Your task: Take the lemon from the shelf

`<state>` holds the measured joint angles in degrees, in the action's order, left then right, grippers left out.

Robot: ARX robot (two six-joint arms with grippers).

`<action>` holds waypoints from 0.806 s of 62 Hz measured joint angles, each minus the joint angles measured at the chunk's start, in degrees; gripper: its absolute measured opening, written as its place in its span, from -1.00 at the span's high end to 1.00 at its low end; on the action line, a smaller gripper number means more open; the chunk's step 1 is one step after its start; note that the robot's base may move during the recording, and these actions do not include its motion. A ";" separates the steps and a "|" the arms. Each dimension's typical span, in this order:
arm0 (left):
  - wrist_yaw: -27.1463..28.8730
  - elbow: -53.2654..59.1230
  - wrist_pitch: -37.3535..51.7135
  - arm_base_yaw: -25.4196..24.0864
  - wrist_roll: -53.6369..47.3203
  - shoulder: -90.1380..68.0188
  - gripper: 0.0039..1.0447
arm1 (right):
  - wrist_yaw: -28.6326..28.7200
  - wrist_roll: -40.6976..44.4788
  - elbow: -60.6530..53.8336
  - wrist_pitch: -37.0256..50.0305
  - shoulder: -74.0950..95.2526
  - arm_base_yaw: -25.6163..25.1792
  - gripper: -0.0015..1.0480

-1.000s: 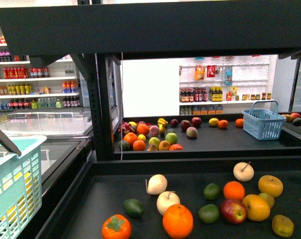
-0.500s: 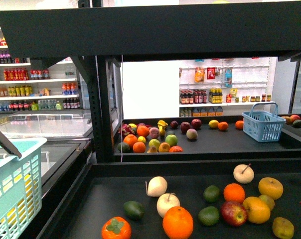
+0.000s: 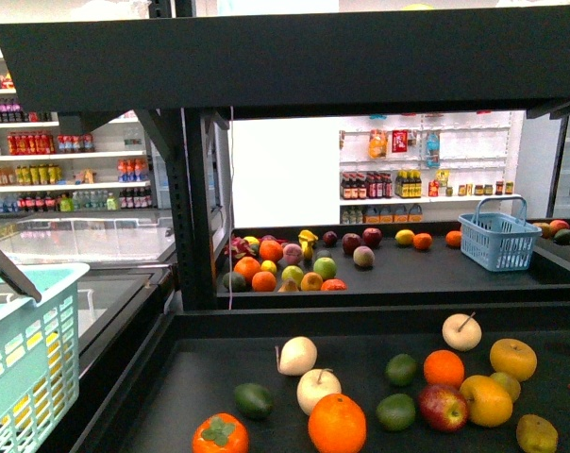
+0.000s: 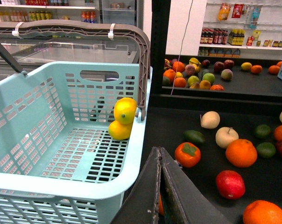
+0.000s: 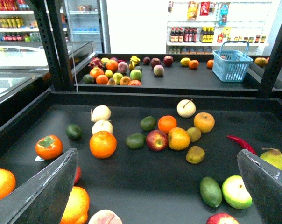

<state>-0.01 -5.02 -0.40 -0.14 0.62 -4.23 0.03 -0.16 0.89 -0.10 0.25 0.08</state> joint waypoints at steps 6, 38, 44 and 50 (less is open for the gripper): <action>0.00 1.03 0.00 0.00 0.00 0.61 0.96 | 0.04 0.00 0.00 0.00 0.00 0.00 -0.95; 0.00 4.24 0.17 0.00 0.00 3.89 0.67 | 0.02 0.00 0.00 0.00 0.00 0.00 -0.95; 0.00 4.24 0.17 0.00 0.00 3.89 0.29 | 0.02 0.00 0.00 0.00 0.00 0.00 -0.95; 0.00 4.24 0.17 0.00 0.00 3.89 -0.11 | 0.02 0.00 0.00 0.00 0.00 0.00 -0.95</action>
<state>-0.01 -0.78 -0.23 -0.14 0.62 -0.34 0.05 -0.16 0.89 -0.10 0.25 0.08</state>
